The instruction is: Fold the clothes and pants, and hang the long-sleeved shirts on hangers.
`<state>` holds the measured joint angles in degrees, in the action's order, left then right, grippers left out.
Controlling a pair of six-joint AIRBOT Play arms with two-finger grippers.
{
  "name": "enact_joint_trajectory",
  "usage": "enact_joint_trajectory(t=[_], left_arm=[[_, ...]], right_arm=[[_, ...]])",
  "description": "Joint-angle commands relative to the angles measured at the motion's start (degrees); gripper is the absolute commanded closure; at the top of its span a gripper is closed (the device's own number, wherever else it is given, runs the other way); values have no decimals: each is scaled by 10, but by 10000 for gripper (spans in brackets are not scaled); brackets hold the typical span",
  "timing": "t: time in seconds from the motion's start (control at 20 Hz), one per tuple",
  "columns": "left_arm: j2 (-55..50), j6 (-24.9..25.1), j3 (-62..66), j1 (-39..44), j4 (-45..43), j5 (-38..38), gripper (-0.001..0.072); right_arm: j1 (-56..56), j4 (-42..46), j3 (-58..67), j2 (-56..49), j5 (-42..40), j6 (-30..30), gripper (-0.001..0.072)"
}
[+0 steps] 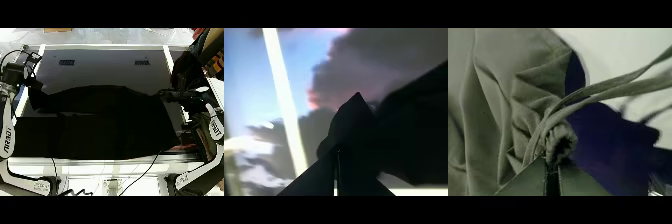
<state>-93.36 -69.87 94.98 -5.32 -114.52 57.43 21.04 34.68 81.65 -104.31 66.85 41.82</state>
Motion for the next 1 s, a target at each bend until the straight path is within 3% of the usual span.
enact_joint_trajectory(t=[0.0, 0.2, 0.4, 0.6, 0.95], left_arm=[[28, -1, 1, 6, -39, -66, 698], [67, -33, 1, 5, -38, -135, 699], [72, -170, -37, -27, -24, -103, 703], [72, -173, -157, -55, 24, -100, 700], [56, -171, -242, -56, 21, -91, 698]], right_arm=[[19, 2, 32, 26, -83, 37, 694], [56, 5, 32, 54, -120, 60, 694], [75, 76, 32, 59, -117, 110, 694], [75, 147, 32, 59, -102, 129, 693], [75, 151, 32, 59, -98, 128, 693]])
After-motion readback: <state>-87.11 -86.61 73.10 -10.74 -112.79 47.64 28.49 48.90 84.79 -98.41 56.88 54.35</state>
